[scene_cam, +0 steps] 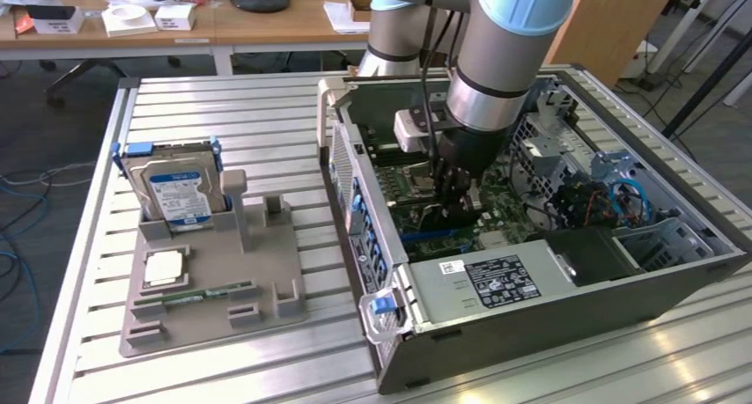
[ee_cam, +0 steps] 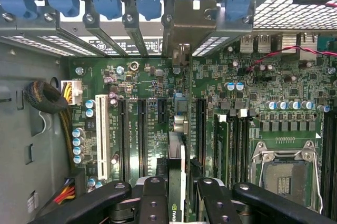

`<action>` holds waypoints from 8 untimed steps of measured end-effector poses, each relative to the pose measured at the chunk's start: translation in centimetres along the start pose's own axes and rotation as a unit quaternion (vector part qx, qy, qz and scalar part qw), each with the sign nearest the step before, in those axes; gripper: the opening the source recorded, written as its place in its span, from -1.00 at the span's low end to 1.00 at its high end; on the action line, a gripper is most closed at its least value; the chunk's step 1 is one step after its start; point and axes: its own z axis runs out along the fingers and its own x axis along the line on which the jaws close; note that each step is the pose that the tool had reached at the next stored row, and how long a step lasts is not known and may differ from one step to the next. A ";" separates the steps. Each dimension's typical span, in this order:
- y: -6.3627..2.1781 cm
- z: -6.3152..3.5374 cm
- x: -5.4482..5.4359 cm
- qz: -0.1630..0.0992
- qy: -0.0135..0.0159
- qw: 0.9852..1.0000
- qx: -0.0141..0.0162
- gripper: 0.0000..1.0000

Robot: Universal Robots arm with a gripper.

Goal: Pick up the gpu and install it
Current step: 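Insert the gpu into the slot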

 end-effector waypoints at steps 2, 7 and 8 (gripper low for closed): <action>0.00 -0.01 0.0 0.000 0.000 1.000 0.000 -0.47; 0.01 0.01 0.0 0.000 0.000 1.000 0.000 -0.47; 0.01 0.01 0.0 0.000 0.000 1.000 0.000 -0.47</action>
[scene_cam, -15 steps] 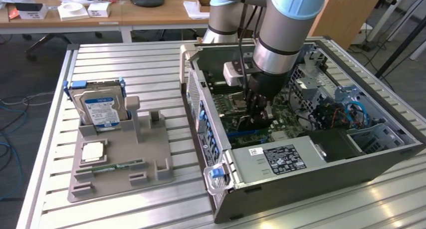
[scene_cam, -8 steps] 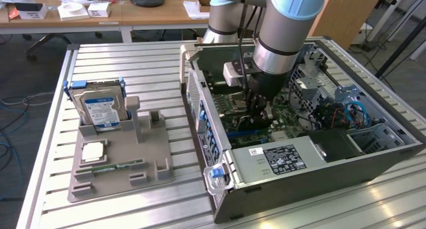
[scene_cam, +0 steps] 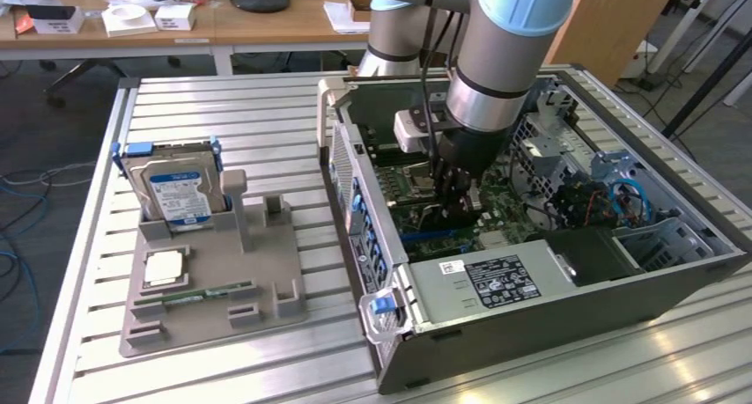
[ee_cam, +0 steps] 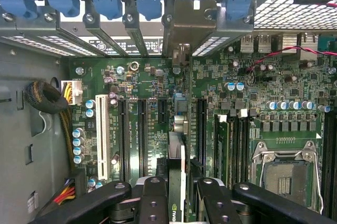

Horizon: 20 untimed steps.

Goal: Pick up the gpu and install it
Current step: 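Insert the gpu into the slot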

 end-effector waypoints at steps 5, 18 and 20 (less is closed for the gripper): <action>0.00 0.05 0.0 0.000 0.000 1.000 0.000 -0.47; 0.00 0.26 0.0 0.000 0.000 1.000 0.000 -0.47; 0.00 0.30 0.0 0.000 0.000 1.000 0.000 -0.47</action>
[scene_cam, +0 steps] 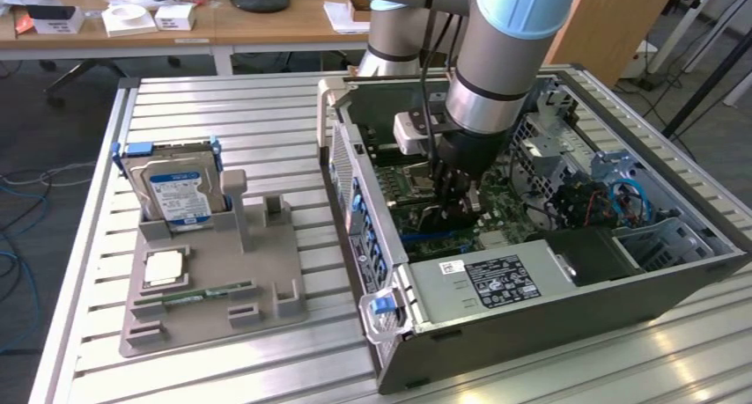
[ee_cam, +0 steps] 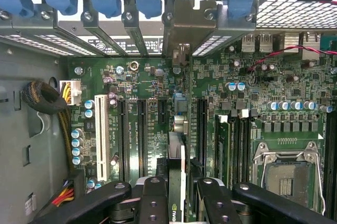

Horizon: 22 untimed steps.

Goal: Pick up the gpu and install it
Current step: 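Insert the gpu into the slot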

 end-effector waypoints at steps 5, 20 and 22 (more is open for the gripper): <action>0.04 0.03 0.0 0.000 0.000 1.000 0.000 -0.47; 0.17 0.03 0.0 0.000 0.000 1.000 0.000 -0.47; 0.18 0.08 0.0 0.000 0.000 1.000 0.000 -0.47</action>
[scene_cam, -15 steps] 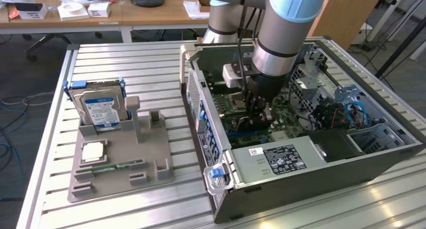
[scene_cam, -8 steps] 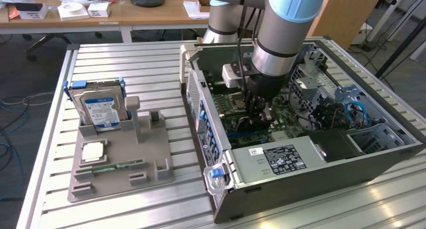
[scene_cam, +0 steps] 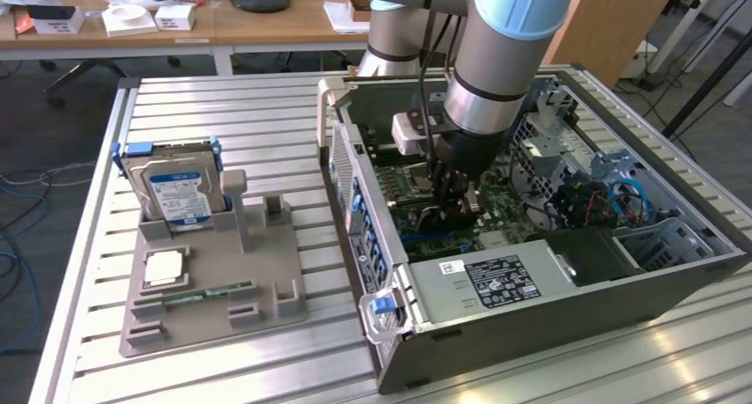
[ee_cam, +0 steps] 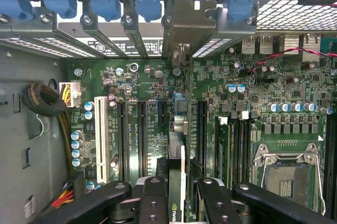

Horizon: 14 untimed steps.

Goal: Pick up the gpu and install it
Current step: 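Insert the gpu into the slot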

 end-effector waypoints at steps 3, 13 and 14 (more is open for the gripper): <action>0.00 0.04 0.0 0.000 0.000 1.000 0.000 -0.47; -0.01 -0.03 0.0 0.000 0.000 1.000 0.000 -0.47; 0.00 -0.05 0.0 0.000 0.000 1.000 0.000 -0.47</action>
